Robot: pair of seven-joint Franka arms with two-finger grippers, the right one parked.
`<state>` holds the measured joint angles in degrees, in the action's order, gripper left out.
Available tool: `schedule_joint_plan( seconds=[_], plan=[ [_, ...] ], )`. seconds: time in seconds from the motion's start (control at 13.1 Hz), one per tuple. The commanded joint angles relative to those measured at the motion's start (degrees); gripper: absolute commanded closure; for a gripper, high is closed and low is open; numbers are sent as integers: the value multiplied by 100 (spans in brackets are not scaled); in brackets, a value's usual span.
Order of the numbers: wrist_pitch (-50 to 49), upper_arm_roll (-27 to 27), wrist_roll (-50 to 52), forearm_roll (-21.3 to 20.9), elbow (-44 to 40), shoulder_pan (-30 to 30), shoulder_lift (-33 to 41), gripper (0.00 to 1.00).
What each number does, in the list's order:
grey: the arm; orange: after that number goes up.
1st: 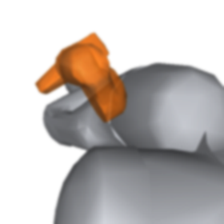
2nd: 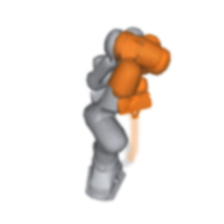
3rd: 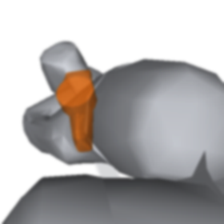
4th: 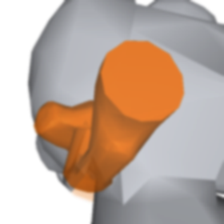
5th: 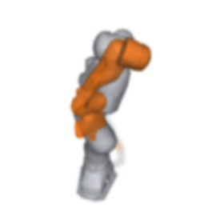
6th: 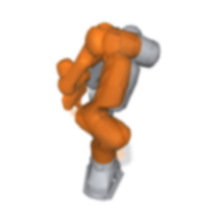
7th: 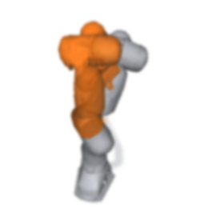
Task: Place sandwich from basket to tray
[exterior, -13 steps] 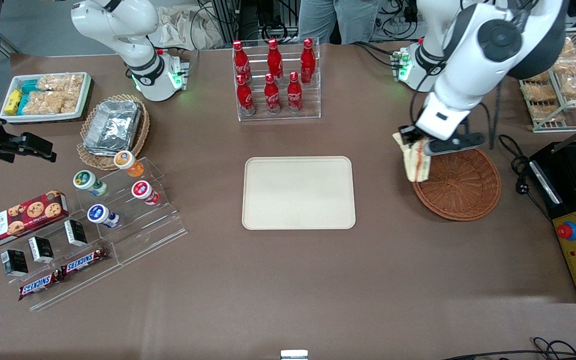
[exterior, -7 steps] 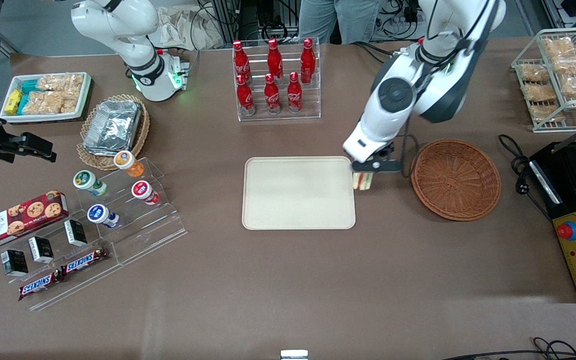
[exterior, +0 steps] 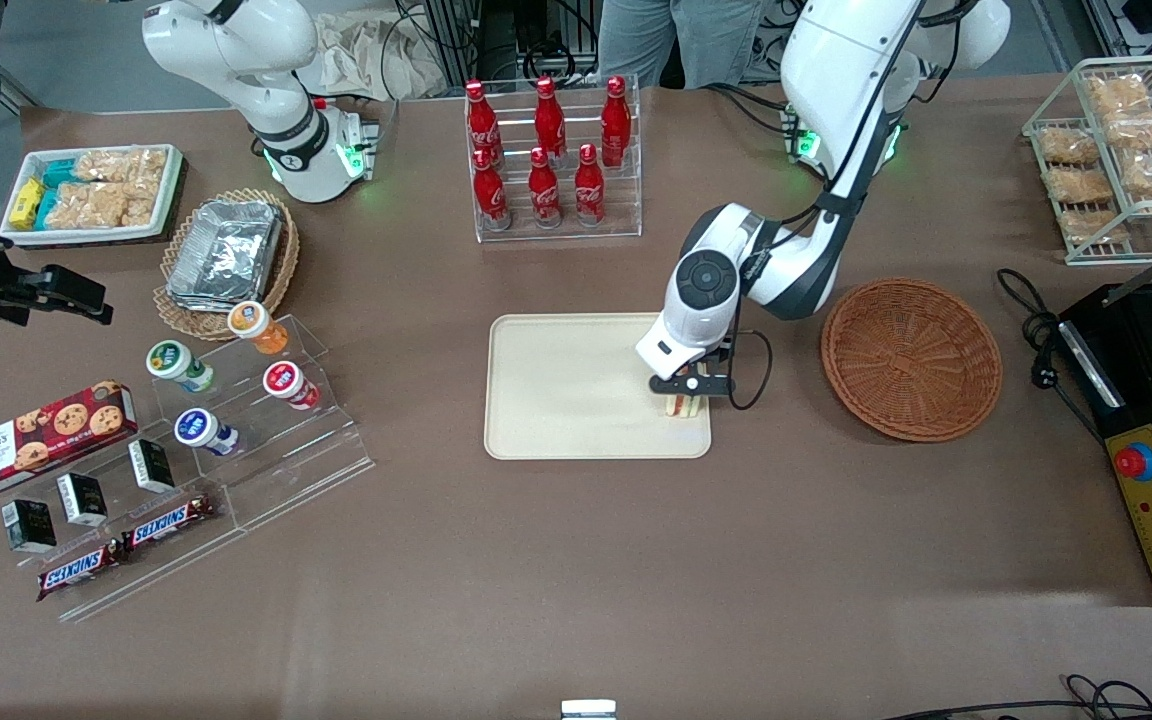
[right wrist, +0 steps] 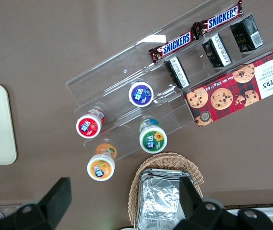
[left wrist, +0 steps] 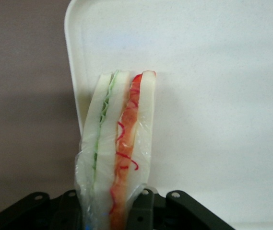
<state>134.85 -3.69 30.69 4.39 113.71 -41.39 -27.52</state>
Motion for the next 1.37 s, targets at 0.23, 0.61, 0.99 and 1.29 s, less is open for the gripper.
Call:
schedule_joint_plan(
  seconds=[0.23,0.61,0.99,1.29],
  plan=[
    [-134,-105,-46,-9,-341,-106,-88,0],
    [-2483,-141,-238,79,-1654,761,879,0],
    [-3931,-149,-1775,141,-2512,2124,1370,0],
    [-4300,-158,-2287,-516,-2355,2540,2257,0]
  ],
)
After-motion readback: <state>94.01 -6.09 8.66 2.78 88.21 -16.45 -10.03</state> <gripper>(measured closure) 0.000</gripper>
